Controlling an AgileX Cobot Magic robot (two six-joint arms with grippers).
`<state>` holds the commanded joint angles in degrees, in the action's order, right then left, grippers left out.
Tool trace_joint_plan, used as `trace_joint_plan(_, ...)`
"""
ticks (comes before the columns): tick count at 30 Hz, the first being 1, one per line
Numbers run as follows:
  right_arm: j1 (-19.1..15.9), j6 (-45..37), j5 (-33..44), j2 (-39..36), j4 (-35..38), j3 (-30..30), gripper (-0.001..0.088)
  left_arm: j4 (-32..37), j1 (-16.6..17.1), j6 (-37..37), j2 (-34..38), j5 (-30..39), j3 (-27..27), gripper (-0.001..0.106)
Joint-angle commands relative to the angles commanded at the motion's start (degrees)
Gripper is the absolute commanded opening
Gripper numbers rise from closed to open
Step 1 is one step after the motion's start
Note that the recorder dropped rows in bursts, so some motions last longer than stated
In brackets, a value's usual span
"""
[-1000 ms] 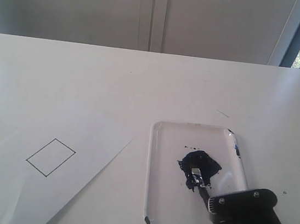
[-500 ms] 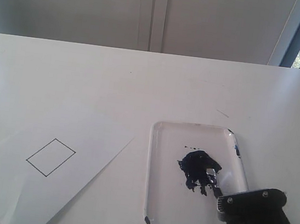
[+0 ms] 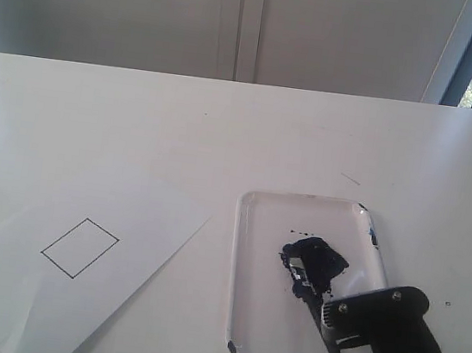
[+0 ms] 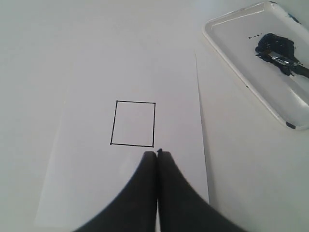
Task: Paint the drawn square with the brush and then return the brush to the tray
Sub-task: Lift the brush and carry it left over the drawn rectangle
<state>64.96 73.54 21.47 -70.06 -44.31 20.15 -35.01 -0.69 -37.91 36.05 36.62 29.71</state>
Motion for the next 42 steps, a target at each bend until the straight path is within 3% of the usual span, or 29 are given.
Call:
trace_joint_plan(5,0.12,-13.20,-6.58,2.10,6.91,2.03,0.0000,4.31,0.00,0.23,5.36,1.76,0.00,0.000)
trace_joint_plan(9,0.12,-27.46,-4.86,1.37,17.62,5.47,0.0000,4.31,0.00,-0.94,11.05,1.62,0.00,0.000)
trace_joint_plan(12,0.12,-42.90,-2.25,0.62,27.61,8.71,0.0000,4.31,0.00,-3.50,14.83,1.62,0.00,0.000)
trace_joint_plan(16,0.12,-55.95,4.05,-0.63,35.75,14.17,0.0000,3.96,0.00,-4.75,17.83,0.51,0.00,0.018)
trace_joint_plan(19,0.12,-58.68,6.90,-1.54,35.76,17.66,0.0000,3.59,0.00,-5.78,19.10,-0.94,0.00,0.031)
trace_joint_plan(21,0.12,-60.94,9.19,-2.71,35.76,20.03,0.0000,3.59,0.00,-7.07,20.02,-1.71,0.00,0.035)
trace_joint_plan(26,0.12,-67.58,16.47,-8.99,35.91,27.27,0.0000,3.84,0.00,-10.12,23.35,-4.04,0.10,0.035)
trace_joint_plan(35,0.12,-74.80,20.29,-15.20,37.30,36.20,0.0000,7.55,-0.18,-11.14,31.21,-9.70,1.04,0.035)
trace_joint_plan(39,0.12,-76.43,22.65,-17.88,37.42,39.58,0.0000,12.00,-5.76,-13.10,37.20,-12.22,3.02,0.035)
trace_joint_plan(42,0.12,-77.70,23.23,-20.05,38.52,40.71,0.0000,12.39,-6.26,-11.72,39.78,-14.49,3.65,0.035)
